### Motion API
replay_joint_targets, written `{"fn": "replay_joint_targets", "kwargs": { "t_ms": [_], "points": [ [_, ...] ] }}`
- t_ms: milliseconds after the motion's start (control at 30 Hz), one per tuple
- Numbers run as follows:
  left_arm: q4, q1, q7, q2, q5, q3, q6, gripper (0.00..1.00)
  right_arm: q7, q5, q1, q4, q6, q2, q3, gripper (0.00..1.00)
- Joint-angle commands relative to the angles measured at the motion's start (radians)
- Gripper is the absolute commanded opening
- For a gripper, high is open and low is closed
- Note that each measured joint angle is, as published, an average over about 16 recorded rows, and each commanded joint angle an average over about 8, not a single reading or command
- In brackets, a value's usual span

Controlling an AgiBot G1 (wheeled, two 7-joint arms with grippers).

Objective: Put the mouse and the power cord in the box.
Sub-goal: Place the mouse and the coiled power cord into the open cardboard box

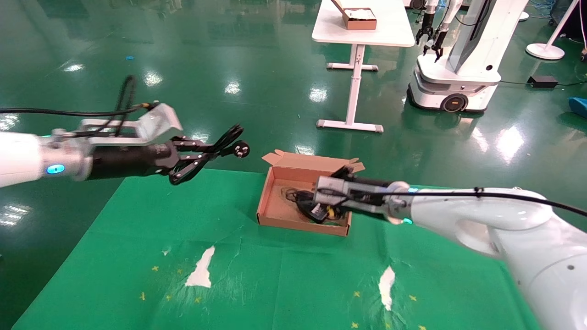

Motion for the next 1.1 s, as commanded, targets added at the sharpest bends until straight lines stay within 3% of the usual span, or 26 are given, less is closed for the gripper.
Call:
{"fn": "replay_joint_targets", "kwargs": {
  "t_ms": [33,233,367,433,667,867,900,1100],
  "points": [
    [-0.004,0.006,0.017,0.026,0.008,0.005,-0.054,0.0,-0.005,0.022,-0.002,-0.002,0.013,0.001,0.008,1.0],
    [-0.015,0.069,0.05,0.17,0.037,0.026,-0.26,0.0,-0.094,0.034,0.058,-0.034,0.076,0.036,0.018,1.0],
    [-0.086,0.132,0.046,0.223,0.042,0.047,-0.264,0.0,-0.167,0.024,0.137,-0.037,0.052,0.098,0.016,1.0],
    [-0.144,0.16,0.033,0.229,0.04,0.065,-0.227,0.0,-0.196,0.024,0.176,-0.028,-0.011,0.144,0.016,1.0],
    [-0.358,0.211,-0.033,0.233,0.042,0.197,-0.182,0.0,-0.241,0.054,0.282,0.022,-0.386,0.35,0.028,1.0],
    [-0.496,0.211,-0.118,0.235,0.034,0.346,-0.298,0.01,-0.204,0.045,0.335,0.064,-0.518,0.473,0.021,1.0],
    [-0.51,0.207,-0.136,0.235,0.032,0.369,-0.324,0.05,-0.192,0.041,0.339,0.076,-0.531,0.489,0.018,1.0],
    [-0.554,0.173,-0.268,0.236,0.012,0.502,-0.474,0.8,-0.107,0.028,0.334,0.173,-0.57,0.566,0.009,1.0]
  ]
}}
